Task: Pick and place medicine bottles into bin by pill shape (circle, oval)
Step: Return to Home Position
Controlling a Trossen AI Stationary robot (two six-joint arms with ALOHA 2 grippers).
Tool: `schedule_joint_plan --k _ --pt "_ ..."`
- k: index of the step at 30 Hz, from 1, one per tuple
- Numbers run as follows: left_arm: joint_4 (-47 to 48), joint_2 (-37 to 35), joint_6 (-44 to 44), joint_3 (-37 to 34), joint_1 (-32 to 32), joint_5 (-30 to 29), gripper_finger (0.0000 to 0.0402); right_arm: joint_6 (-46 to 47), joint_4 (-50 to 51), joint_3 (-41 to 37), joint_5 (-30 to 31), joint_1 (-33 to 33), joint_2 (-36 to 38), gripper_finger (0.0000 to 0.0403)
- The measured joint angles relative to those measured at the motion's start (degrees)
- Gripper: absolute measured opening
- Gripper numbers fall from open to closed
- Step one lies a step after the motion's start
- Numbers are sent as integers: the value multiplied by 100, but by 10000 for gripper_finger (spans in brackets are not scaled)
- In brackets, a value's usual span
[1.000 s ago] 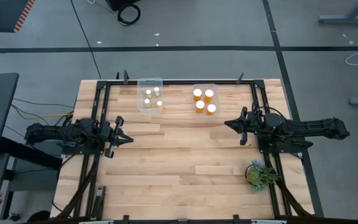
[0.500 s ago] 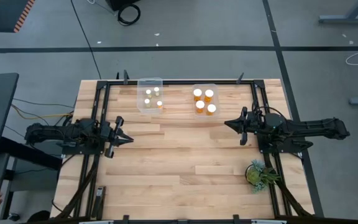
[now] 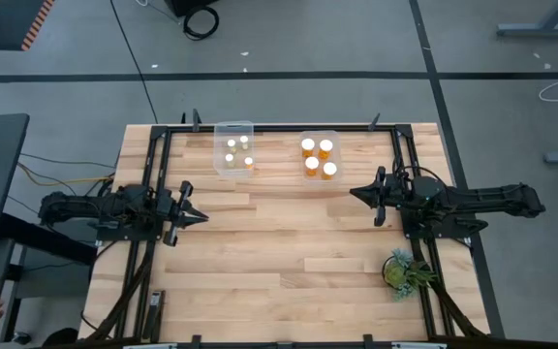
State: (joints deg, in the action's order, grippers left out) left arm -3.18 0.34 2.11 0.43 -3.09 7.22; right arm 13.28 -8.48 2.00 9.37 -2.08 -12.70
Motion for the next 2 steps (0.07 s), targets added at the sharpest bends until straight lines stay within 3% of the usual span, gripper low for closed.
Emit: schedule_joint_plan --k 2 --pt "0 1 0 0 1 2 32 0 2 -2 0 -1 1 7"
